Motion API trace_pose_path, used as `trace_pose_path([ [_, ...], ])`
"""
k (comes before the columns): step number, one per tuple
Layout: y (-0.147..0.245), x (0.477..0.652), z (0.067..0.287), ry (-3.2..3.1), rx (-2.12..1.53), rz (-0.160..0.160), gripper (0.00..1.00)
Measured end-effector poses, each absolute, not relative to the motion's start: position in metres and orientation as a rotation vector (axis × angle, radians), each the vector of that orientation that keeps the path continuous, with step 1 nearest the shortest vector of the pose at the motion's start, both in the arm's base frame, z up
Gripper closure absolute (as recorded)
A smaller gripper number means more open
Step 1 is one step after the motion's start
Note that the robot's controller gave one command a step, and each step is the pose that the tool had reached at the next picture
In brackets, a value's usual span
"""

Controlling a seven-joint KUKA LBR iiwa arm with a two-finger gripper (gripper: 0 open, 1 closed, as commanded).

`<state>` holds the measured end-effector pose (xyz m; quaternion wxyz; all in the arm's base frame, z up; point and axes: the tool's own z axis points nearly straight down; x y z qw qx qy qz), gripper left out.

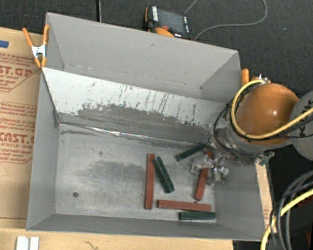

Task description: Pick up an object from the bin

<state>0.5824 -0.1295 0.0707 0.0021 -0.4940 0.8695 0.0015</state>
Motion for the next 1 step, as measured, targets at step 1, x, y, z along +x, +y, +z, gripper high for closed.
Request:
trace_pose_path([
  [1, -0.1343, 0.5599, 0.2205, 2.632, -1.701, -0.009, 1.00],
])
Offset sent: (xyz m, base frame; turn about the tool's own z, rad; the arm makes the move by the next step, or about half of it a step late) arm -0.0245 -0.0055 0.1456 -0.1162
